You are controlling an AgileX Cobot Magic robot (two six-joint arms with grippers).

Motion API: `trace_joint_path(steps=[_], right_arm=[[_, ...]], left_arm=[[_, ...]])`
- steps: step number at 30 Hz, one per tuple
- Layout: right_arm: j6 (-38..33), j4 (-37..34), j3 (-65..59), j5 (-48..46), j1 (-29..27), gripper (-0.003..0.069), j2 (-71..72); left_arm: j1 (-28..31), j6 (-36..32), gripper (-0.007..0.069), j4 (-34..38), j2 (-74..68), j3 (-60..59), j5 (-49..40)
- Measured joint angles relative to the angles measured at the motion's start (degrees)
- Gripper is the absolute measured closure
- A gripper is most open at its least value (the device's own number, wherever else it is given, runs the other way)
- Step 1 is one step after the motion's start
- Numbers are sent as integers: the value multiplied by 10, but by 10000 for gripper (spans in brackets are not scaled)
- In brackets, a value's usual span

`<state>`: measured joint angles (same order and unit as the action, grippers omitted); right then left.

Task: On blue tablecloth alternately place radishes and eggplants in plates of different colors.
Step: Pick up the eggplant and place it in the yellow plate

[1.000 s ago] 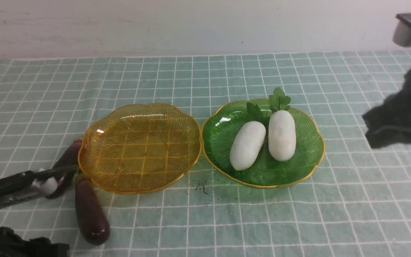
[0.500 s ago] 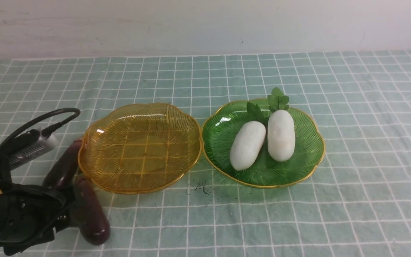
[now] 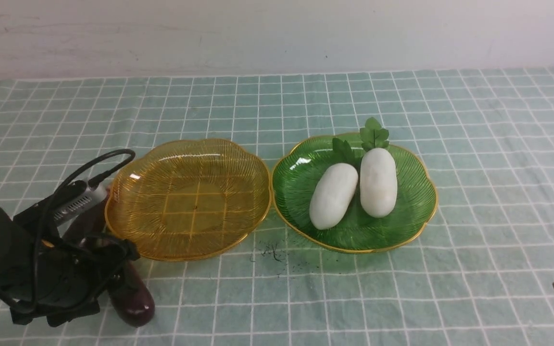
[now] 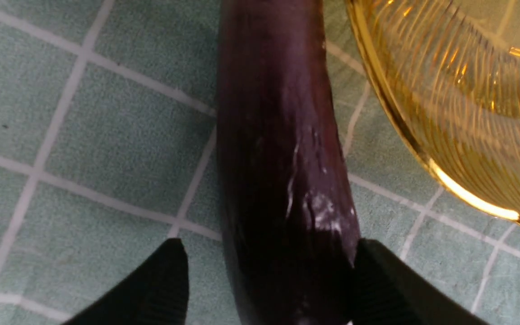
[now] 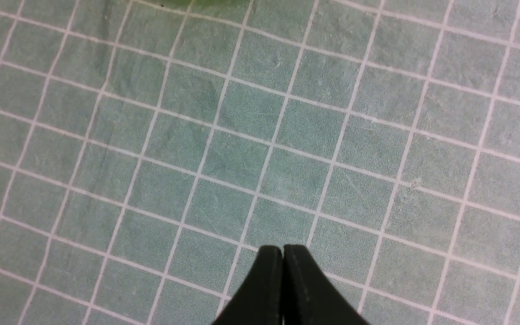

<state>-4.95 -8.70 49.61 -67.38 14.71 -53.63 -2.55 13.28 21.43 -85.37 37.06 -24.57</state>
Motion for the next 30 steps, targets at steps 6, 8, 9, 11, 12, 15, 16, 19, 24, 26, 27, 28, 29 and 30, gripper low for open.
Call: trace_joint_path(steps=[6,8,9,11,12,15,16,19,24,26,27,28,29,30], right_arm=[[0,6,0,0,0,673,0],[0,6,0,0,0,673,0],[0,6,0,0,0,673,0],[0,6,0,0,0,673,0],[0,6,0,0,0,673,0],[0,6,0,0,0,673,0],[0,6,0,0,0,673,0],[0,6,0,0,0,673,0],[0,6,0,0,0,673,0],[0,6,0,0,0,673,0],[0,6,0,0,0,673,0],[0,6,0,0,0,673,0],[0,6,0,0,0,673,0],[0,6,0,0,0,673,0]], left_arm=[[0,1,212,8,-2,1,-1],[0,2,213,13,-2,1,-1],[0,2,213,18,-3,1,-1],[0,2,213,22,-3,1,0],[0,2,213,25,-3,1,0],[0,2,213,28,-4,1,0],[0,2,213,29,-4,1,0],[0,2,213,33,-4,1,0],[0,2,185,34,-4,1,2],[0,2,155,34,-6,1,4],[0,2,153,34,-6,1,5],[0,2,134,33,-8,1,7],[0,2,114,32,-9,1,9],[0,2,110,32,-10,1,10]])
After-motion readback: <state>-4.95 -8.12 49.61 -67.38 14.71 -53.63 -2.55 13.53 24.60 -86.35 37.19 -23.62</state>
